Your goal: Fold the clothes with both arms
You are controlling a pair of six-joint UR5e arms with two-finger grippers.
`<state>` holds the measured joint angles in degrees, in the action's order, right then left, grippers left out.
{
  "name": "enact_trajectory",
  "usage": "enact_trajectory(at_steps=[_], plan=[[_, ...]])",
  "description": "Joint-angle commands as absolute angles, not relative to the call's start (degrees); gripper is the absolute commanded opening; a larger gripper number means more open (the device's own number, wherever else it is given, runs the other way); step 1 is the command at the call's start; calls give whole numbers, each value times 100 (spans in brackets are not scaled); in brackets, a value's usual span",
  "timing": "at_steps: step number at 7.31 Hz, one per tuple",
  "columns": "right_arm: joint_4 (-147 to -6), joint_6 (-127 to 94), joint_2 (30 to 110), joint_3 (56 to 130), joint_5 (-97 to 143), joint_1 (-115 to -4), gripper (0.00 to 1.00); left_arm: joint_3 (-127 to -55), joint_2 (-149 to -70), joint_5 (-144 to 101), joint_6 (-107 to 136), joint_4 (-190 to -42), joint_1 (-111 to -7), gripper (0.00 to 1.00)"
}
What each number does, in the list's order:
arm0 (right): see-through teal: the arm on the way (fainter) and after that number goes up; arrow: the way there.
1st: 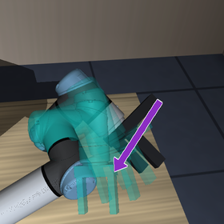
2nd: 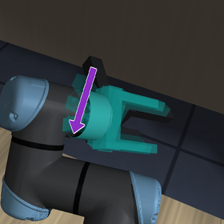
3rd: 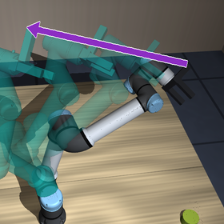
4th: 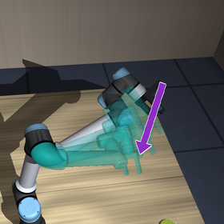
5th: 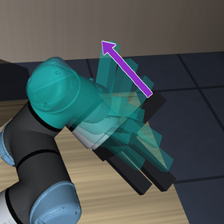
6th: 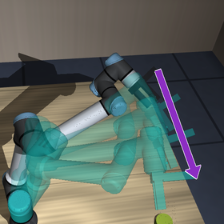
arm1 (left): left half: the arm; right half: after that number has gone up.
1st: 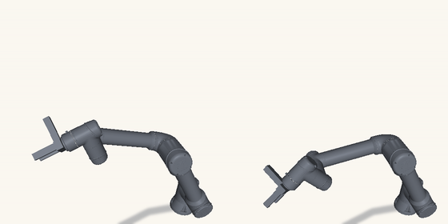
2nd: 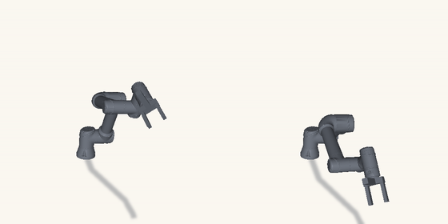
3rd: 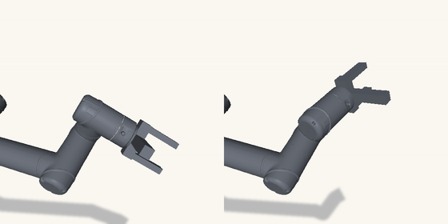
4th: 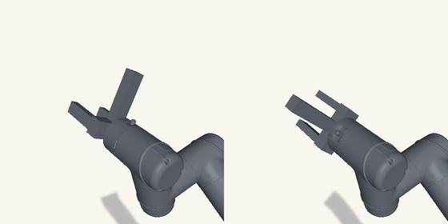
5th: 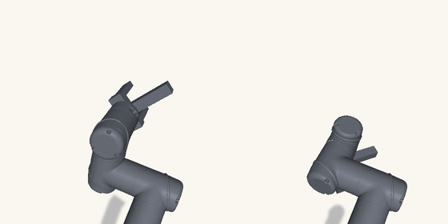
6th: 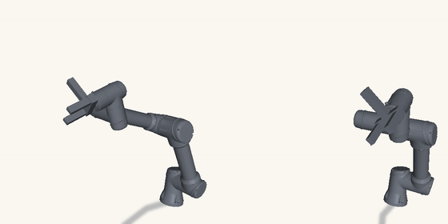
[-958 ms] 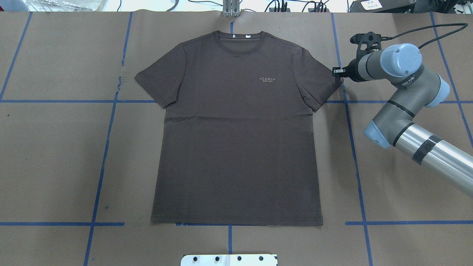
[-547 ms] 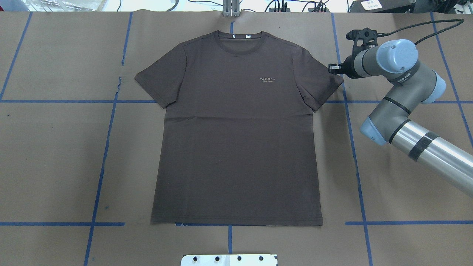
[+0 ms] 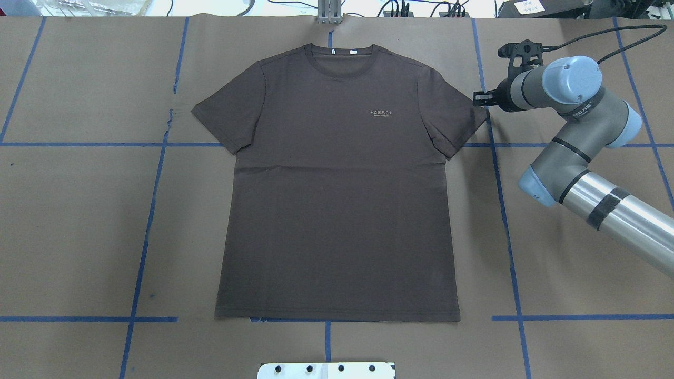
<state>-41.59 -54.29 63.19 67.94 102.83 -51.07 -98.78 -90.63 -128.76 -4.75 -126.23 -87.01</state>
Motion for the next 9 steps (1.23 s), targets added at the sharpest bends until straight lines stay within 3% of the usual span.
enact_trajectory(at_steps=[1, 4, 6, 9], plan=[[-4149, -5432, 6311, 6689, 10292, -5098, 59, -9896, -9062, -12876, -475, -12630, -8701, 100], [-4140, -5449, 6311, 6627, 10292, -5089, 55, -9896, -9053, -12876, -475, -12630, -8701, 100], [-4140, -5545, 6293, 6636, 10292, -5080, 46, -9896, -9053, -12876, -475, -12630, -8701, 100], [-4113, -5563, 6311, 6653, 10292, -5036, 44, -9879, -9053, -12876, -475, -12630, -8701, 100]])
